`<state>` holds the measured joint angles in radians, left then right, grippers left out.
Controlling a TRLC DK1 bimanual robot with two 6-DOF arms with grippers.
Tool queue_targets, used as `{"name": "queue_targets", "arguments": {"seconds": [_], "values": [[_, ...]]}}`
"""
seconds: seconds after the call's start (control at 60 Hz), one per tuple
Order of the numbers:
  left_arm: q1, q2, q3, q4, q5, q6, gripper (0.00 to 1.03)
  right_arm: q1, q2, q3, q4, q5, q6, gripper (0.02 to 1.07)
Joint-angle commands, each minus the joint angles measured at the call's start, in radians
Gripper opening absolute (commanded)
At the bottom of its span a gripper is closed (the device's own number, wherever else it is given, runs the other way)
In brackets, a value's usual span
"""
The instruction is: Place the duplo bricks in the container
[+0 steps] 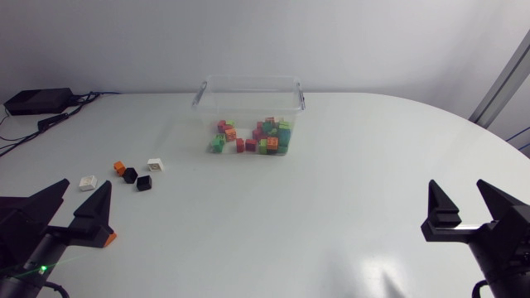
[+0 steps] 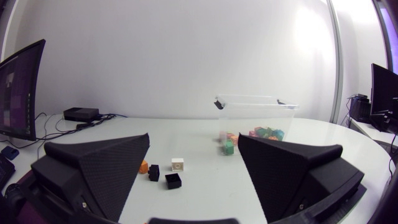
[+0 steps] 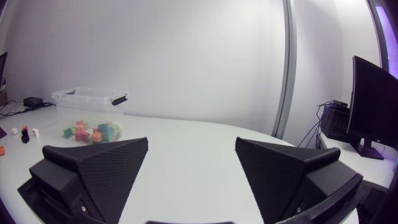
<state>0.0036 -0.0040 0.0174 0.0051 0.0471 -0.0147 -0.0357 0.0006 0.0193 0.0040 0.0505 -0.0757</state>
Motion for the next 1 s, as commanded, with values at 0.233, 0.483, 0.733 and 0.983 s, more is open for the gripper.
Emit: {"name": "queue_targets", "arguments": {"seconds": [0.233,0.483,0.733,0.983], "values": [[-0.005,-0.010,0.000,0.022,-0.003,0.033,0.99,-0.004,-0.007,-0.024,0.013,0.006,-0.013,1.03],[0.006,0.131,0.194,-0.022,-0.003,0.038,0.96,-0.004,-0.007,-0.024,0.011,0.006,-0.013,1.03],[0.015,0.556,0.566,-0.243,-0.001,0.030,0.91,-0.004,-0.007,-0.024,0.011,0.005,-0.013,1.03],[0.113,1.032,0.857,-0.614,0.050,0.144,0.90,-0.003,-0.007,-0.024,0.011,0.006,-0.013,1.03]]}}
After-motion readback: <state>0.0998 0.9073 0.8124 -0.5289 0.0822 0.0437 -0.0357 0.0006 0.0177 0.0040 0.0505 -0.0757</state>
